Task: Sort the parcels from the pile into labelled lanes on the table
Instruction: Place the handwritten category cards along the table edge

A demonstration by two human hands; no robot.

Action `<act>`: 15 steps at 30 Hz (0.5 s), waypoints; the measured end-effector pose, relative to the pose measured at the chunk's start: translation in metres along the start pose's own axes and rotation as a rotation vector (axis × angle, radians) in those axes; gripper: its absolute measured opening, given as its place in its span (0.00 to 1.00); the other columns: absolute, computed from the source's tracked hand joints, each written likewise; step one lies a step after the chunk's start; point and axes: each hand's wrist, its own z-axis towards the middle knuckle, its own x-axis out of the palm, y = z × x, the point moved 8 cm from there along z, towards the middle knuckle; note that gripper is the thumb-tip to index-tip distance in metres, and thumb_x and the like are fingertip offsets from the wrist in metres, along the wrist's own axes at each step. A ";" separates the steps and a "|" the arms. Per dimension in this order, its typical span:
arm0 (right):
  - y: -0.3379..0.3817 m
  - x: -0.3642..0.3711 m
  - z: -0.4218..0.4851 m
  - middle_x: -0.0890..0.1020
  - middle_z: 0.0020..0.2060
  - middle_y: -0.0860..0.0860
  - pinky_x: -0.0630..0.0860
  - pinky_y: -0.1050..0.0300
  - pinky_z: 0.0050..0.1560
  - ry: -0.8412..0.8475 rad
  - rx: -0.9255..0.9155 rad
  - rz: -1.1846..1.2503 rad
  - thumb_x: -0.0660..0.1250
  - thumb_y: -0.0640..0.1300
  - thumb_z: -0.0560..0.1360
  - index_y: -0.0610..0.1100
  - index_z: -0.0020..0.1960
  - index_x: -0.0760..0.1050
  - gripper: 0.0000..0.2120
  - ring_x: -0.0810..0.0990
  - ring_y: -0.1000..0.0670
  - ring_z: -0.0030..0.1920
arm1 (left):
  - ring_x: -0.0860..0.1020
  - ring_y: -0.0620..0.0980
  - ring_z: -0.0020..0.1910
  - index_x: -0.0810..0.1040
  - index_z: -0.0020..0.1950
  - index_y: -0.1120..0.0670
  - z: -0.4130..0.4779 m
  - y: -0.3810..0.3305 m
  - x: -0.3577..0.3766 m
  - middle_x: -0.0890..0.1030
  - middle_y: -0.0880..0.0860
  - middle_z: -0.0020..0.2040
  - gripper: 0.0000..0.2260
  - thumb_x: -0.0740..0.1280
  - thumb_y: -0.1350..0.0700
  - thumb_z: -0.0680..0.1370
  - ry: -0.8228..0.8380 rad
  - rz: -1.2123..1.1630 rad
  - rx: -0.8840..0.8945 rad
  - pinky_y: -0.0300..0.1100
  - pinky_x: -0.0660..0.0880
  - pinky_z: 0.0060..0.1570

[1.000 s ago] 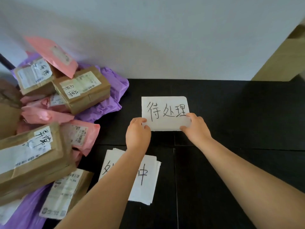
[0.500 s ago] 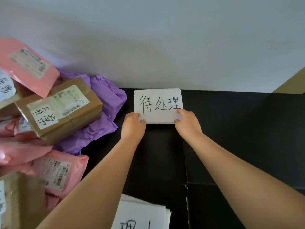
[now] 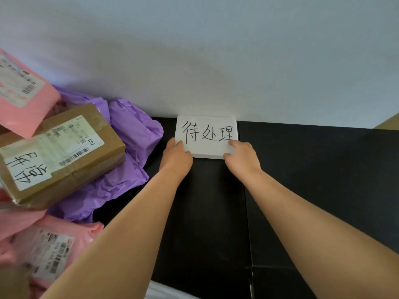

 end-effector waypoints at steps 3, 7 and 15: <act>0.001 -0.003 -0.001 0.66 0.70 0.44 0.71 0.54 0.51 0.008 -0.012 0.025 0.62 0.42 0.79 0.47 0.77 0.62 0.27 0.72 0.43 0.65 | 0.58 0.59 0.77 0.63 0.77 0.59 -0.004 0.000 -0.001 0.57 0.59 0.79 0.22 0.59 0.58 0.82 -0.005 -0.013 0.000 0.50 0.60 0.73; 0.000 -0.015 -0.015 0.65 0.71 0.46 0.73 0.54 0.49 -0.022 0.008 0.077 0.63 0.42 0.79 0.48 0.77 0.62 0.28 0.73 0.44 0.63 | 0.58 0.59 0.77 0.63 0.77 0.56 -0.022 0.000 -0.009 0.57 0.58 0.79 0.23 0.60 0.58 0.82 -0.044 -0.036 0.006 0.51 0.60 0.73; 0.005 -0.044 -0.087 0.69 0.68 0.47 0.72 0.56 0.42 -0.070 -0.065 0.089 0.64 0.44 0.79 0.50 0.75 0.66 0.24 0.76 0.47 0.56 | 0.66 0.54 0.74 0.62 0.78 0.53 -0.105 -0.014 -0.023 0.60 0.53 0.79 0.24 0.62 0.55 0.82 -0.082 -0.042 0.050 0.48 0.69 0.69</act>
